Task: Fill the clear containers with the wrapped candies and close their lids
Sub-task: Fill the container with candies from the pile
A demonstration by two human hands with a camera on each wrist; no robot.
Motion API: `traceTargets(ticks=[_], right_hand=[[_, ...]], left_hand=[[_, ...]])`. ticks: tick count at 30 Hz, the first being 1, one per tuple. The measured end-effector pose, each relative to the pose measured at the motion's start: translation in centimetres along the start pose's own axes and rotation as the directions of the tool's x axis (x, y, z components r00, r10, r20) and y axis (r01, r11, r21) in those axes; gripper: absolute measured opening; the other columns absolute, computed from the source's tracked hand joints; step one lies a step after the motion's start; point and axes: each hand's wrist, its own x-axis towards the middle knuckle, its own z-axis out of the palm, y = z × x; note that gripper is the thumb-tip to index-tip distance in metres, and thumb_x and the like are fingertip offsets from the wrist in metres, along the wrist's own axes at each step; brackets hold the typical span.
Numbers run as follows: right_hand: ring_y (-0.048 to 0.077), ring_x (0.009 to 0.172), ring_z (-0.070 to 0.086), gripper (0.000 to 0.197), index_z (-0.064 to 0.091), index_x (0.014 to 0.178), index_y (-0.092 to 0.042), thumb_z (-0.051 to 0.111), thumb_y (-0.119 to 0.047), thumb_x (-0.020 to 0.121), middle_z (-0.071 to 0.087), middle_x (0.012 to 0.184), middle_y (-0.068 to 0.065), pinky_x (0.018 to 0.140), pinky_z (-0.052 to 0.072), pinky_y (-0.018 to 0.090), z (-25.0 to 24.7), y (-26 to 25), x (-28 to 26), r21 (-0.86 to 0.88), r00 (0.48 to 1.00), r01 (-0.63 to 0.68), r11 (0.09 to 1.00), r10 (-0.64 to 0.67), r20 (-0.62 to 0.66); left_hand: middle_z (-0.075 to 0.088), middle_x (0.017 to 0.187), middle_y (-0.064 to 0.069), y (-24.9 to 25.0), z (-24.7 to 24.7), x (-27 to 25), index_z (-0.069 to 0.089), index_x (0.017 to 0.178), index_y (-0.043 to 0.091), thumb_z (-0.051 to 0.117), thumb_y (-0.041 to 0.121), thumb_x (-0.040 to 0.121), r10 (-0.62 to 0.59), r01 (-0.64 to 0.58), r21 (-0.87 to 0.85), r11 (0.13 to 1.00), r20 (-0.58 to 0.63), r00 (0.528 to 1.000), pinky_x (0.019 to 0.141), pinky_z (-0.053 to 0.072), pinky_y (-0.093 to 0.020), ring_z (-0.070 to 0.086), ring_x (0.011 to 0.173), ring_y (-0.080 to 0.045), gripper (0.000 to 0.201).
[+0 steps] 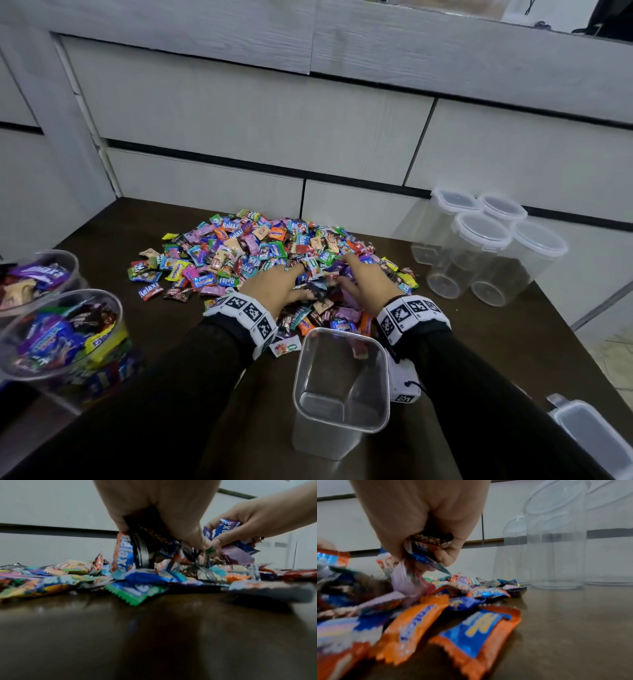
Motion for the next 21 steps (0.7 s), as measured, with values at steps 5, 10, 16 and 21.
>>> traceTargets(ticks=[5, 10, 16, 21], right_hand=[[0.006, 0.049, 0.038, 0.032, 0.047, 0.126, -0.008, 0.048, -0.023, 0.098, 0.04, 0.054, -0.006, 0.046, 0.025, 0.022, -0.7, 0.7, -0.7, 0.062, 0.995, -0.034, 0.997, 0.04, -0.088], [0.017, 0.054, 0.042, 0.027, 0.051, 0.12, -0.008, 0.049, -0.021, 0.096, 0.045, 0.058, 0.002, 0.054, 0.022, 0.03, -1.5, 0.6, -2.5, 0.181, 0.984, -0.038, 0.983, 0.068, -0.166], [0.034, 0.073, 0.057, 0.026, 0.052, 0.12, -0.017, 0.051, -0.023, 0.096, 0.064, 0.08, 0.022, 0.061, 0.032, 0.03, -3.5, -0.5, -5.5, 0.238, 0.977, -0.007, 0.971, 0.057, -0.207], [0.027, 0.072, 0.058, 0.025, 0.052, 0.119, -0.017, 0.05, -0.026, 0.096, 0.066, 0.082, 0.015, 0.065, 0.039, 0.029, -4.9, -1.0, -7.6, 0.267, 0.969, 0.012, 0.964, 0.054, -0.24]], left_hand=[[0.064, 0.106, -0.012, 0.1, -0.2, -0.6, 0.05, 0.128, 0.015, 0.037, 0.054, 0.099, 0.005, -0.008, -0.044, 0.999, -0.076, 0.997, 0.077, 0.05, -0.04, 0.061, 0.1, -0.031, 0.05], [0.065, 0.114, -0.014, 0.3, -1.7, -1.8, 0.05, 0.134, 0.011, 0.039, 0.047, 0.101, -0.041, -0.004, -0.213, 0.977, -0.207, 0.977, 0.085, 0.051, -0.044, 0.061, 0.104, -0.03, 0.05], [0.062, 0.126, -0.017, 1.7, -5.0, -3.3, 0.053, 0.133, 0.006, 0.047, 0.045, 0.098, -0.071, -0.115, -0.463, 0.879, -0.364, 0.929, 0.09, 0.043, -0.036, 0.06, 0.11, -0.03, 0.053], [0.07, 0.096, -0.018, 4.1, -7.5, -5.1, 0.059, 0.122, 0.012, 0.049, 0.049, 0.095, -0.081, -0.229, -0.583, 0.78, -0.457, 0.886, 0.074, 0.048, -0.038, 0.065, 0.083, -0.033, 0.047]])
